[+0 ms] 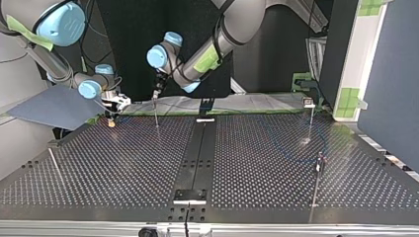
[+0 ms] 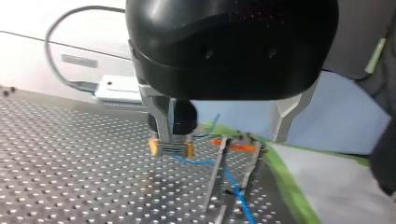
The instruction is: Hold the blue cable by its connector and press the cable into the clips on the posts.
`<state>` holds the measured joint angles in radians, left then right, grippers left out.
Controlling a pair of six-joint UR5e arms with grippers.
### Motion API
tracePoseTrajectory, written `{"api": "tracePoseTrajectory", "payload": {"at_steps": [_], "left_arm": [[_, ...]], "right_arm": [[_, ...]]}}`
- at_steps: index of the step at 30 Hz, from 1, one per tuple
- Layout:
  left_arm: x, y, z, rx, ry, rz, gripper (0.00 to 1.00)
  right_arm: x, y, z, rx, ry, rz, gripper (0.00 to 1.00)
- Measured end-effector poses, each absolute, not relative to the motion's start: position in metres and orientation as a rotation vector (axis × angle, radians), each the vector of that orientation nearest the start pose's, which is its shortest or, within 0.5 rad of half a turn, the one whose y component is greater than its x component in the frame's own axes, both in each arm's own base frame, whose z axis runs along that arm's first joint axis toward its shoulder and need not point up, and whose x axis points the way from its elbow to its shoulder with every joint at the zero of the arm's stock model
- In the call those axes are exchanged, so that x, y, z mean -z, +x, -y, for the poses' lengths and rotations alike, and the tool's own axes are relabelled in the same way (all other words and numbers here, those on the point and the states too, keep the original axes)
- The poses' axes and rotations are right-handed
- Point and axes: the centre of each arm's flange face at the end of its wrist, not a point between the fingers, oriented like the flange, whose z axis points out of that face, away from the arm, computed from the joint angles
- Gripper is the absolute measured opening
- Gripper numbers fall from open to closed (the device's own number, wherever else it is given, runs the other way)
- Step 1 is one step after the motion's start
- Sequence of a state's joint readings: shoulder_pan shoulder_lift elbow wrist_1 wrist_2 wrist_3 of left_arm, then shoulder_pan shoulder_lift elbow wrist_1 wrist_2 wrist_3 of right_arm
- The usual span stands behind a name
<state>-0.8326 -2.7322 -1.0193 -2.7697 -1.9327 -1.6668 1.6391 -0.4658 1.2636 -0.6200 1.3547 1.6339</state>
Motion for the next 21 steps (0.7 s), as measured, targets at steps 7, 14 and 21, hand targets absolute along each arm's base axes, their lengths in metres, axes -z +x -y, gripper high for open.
{"api": "tracePoseTrajectory", "payload": {"at_steps": [7, 14, 21], "left_arm": [[0.011, 0.455, 0.645, 0.362, 0.37, -1.729, 1.0], [0.032, 0.45, 0.641, 0.353, 0.375, -1.753, 1.0], [0.038, 0.45, 0.639, 0.347, 0.373, -1.76, 1.0]], "right_arm": [[0.043, 0.207, 0.719, -1.381, 1.524, 1.259, 0.0], [0.043, 0.211, 0.717, -1.383, 1.53, 1.257, 0.0], [0.043, 0.215, 0.716, -1.385, 1.535, 1.258, 0.0]]}}
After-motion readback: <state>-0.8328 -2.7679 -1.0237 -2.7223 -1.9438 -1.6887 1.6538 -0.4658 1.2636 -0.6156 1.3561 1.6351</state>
